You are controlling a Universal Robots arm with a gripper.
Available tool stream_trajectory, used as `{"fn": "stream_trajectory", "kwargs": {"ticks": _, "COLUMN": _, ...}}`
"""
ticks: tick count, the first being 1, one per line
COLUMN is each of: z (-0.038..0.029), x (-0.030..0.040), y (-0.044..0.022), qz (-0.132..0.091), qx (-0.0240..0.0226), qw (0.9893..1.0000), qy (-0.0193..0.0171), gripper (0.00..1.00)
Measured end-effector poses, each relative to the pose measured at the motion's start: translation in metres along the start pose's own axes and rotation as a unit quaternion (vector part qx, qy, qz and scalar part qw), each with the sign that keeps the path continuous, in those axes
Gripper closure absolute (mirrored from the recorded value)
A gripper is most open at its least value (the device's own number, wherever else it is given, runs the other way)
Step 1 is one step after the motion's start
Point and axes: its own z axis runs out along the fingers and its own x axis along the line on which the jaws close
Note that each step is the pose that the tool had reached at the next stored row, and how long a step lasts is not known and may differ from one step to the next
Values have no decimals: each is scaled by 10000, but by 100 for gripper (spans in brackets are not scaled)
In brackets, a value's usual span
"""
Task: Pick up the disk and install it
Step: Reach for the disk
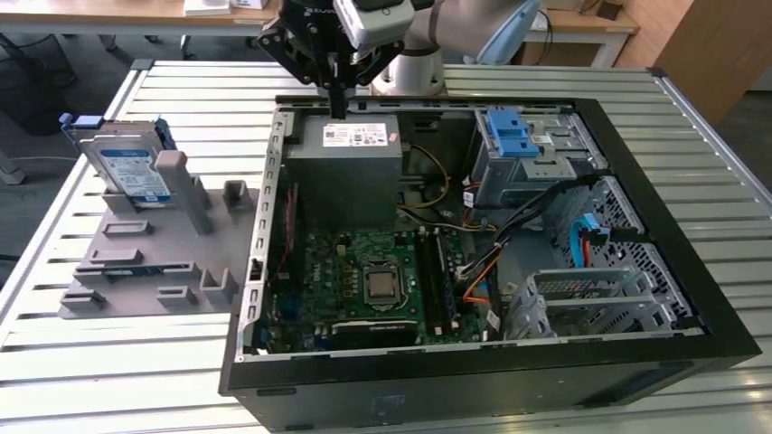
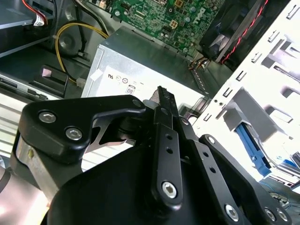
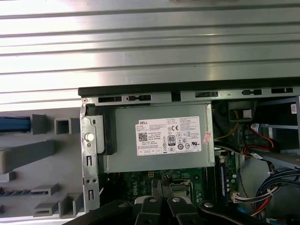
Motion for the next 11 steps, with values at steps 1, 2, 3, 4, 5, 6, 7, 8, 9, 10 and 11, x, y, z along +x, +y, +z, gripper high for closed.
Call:
{"fn": "stream_trajectory", "kwargs": {"ticks": 1, "z": 0, "x": 2, "y": 0, "qz": 0, "qx": 0, "qw": 10000, "qy": 0, "gripper": 89}}
{"fn": "stream_trajectory", "kwargs": {"ticks": 2, "z": 1, "x": 3, "y": 0, "qz": 1, "qx": 0, "qw": 10000, "qy": 1, "gripper": 89}}
{"fn": "stream_trajectory", "kwargs": {"ticks": 3, "z": 2, "x": 4, "y": 0, "qz": 0, "qx": 0, "qw": 10000, "qy": 1, "gripper": 89}}
{"fn": "stream_trajectory", "kwargs": {"ticks": 4, "z": 3, "x": 6, "y": 0, "qz": 0, "qx": 0, "qw": 10000, "qy": 1, "gripper": 89}}
{"fn": "stream_trajectory", "kwargs": {"ticks": 5, "z": 4, "x": 8, "y": 0, "qz": 1, "qx": 0, "qw": 10000, "qy": 1, "gripper": 89}}
{"fn": "stream_trajectory", "kwargs": {"ticks": 6, "z": 4, "x": 9, "y": -1, "qz": 1, "qx": 0, "qw": 10000, "qy": 2, "gripper": 89}}
{"fn": "stream_trajectory", "kwargs": {"ticks": 7, "z": 5, "x": 13, "y": -1, "qz": 0, "qx": 0, "qw": 10000, "qy": 2, "gripper": 89}}
{"fn": "stream_trajectory", "kwargs": {"ticks": 8, "z": 7, "x": 17, "y": -1, "qz": 1, "qx": -1, "qw": 10000, "qy": 1, "gripper": 89}}
{"fn": "stream_trajectory", "kwargs": {"ticks": 9, "z": 6, "x": 18, "y": -1, "qz": 1, "qx": -1, "qw": 10000, "qy": 1, "gripper": 89}}
{"fn": "stream_trajectory", "kwargs": {"ticks": 10, "z": 6, "x": 20, "y": -1, "qz": 0, "qx": -1, "qw": 10000, "qy": 1, "gripper": 89}}
{"fn": "stream_trajectory", "kwargs": {"ticks": 11, "z": 6, "x": 22, "y": -1, "qz": 1, "qx": 0, "qw": 10000, "qy": 1, "gripper": 89}}
